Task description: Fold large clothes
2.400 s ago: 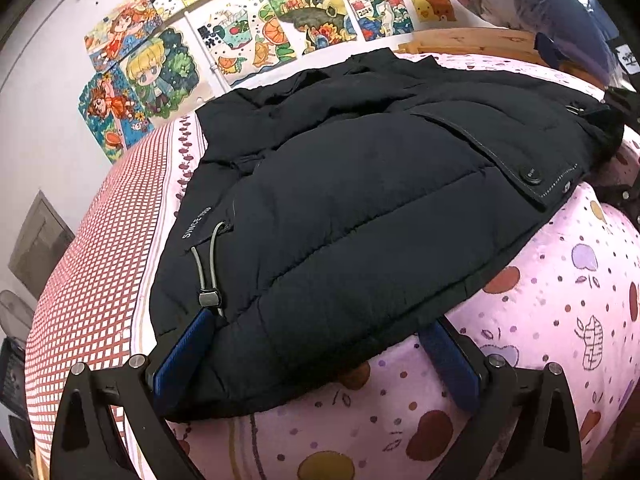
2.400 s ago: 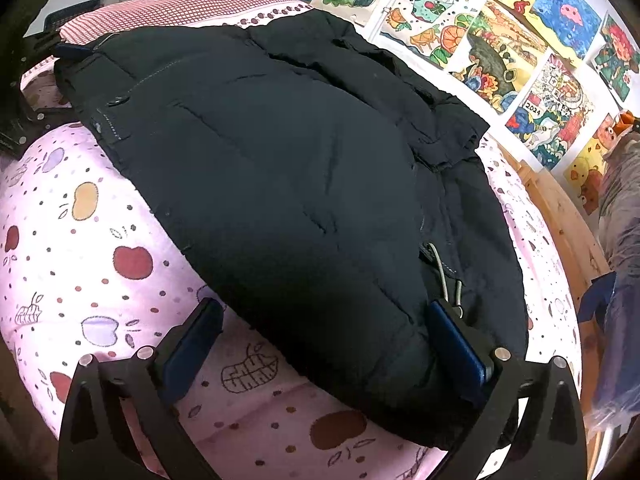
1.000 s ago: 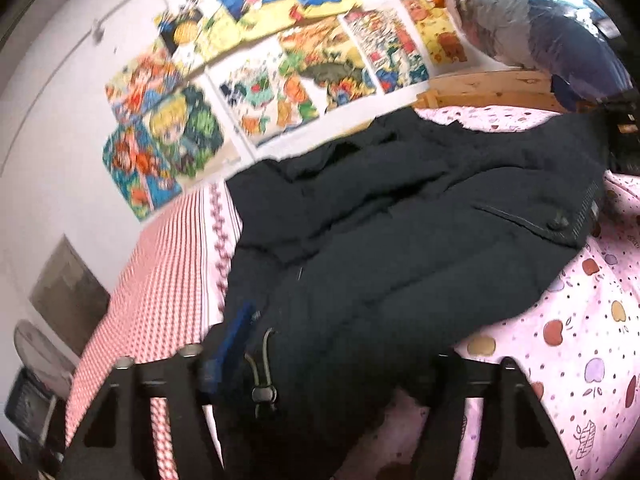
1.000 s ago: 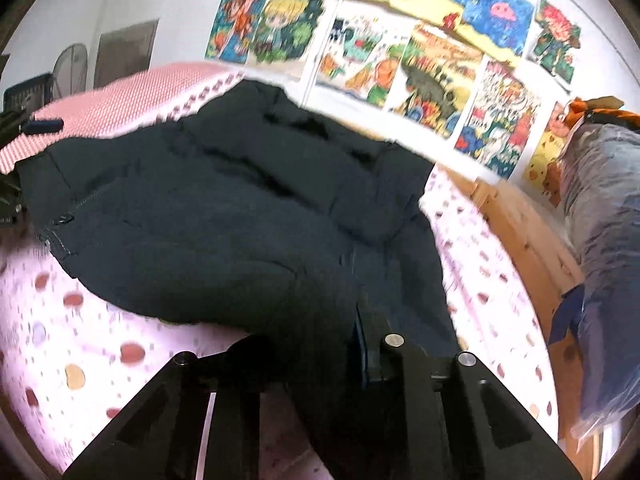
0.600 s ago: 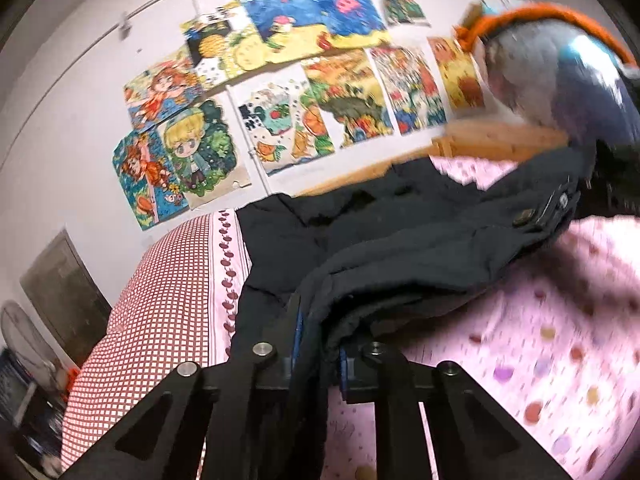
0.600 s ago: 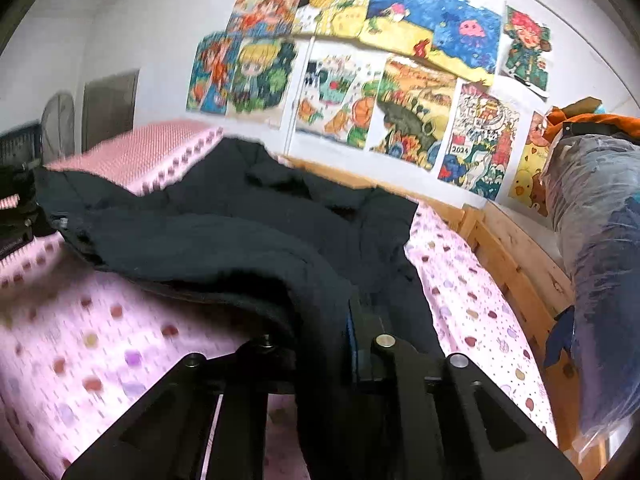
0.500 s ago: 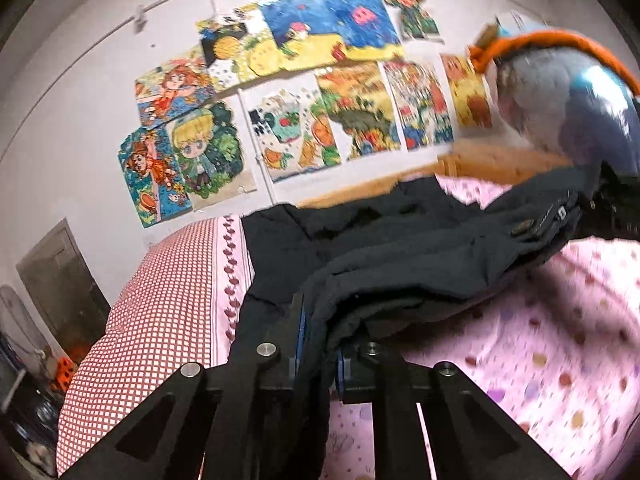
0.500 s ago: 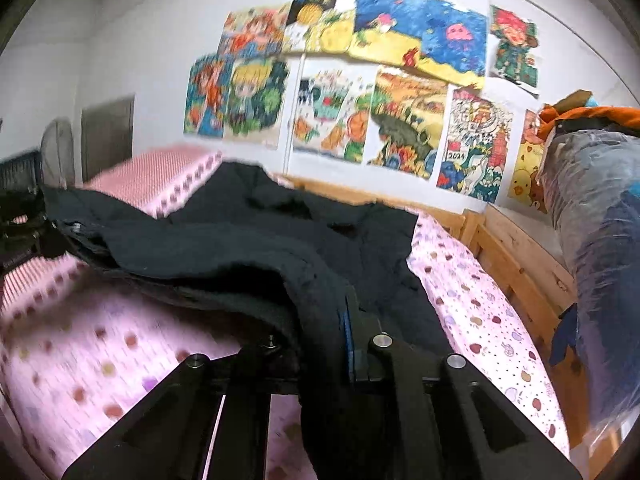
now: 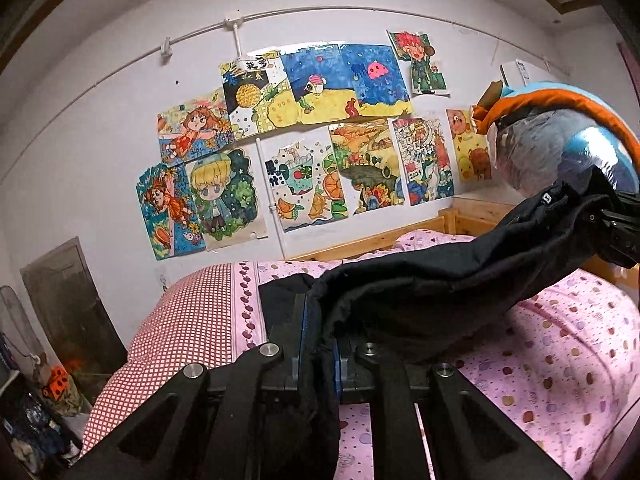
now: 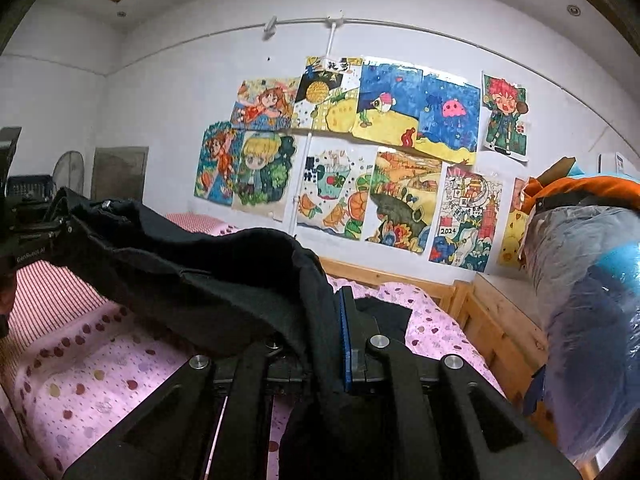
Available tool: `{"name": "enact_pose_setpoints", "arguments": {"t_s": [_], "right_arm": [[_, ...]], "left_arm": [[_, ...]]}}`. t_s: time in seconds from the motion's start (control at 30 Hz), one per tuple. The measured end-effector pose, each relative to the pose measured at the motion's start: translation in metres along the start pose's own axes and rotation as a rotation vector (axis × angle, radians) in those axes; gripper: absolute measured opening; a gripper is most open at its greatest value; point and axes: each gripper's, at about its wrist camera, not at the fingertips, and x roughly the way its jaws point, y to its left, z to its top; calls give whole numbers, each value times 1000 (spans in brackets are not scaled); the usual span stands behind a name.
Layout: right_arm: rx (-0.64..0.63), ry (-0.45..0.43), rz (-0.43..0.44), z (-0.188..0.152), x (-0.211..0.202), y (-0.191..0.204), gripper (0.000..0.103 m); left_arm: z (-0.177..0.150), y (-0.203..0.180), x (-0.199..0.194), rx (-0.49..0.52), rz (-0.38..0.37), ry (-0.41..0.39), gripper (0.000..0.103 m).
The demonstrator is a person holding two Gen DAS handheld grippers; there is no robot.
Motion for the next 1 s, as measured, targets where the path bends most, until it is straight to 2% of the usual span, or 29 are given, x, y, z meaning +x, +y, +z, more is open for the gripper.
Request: {"name": "enact_pose_setpoints", "arguments": {"t_s": [0.23, 0.37, 0.7, 1.0], "right_arm": [[4, -54, 1, 19, -10, -2, 10], [-13, -56, -8, 28, 0, -2, 10], [-20, 29, -39, 32, 77, -9, 10], [-24, 56, -89, 32, 135, -17, 11]], "left_arm": [[19, 8, -8, -44, 0, -26, 9], [29, 10, 7, -52, 21, -27, 9], [42, 15, 88, -136, 6, 129, 9], [51, 2, 136, -81, 60, 145, 9]]}}
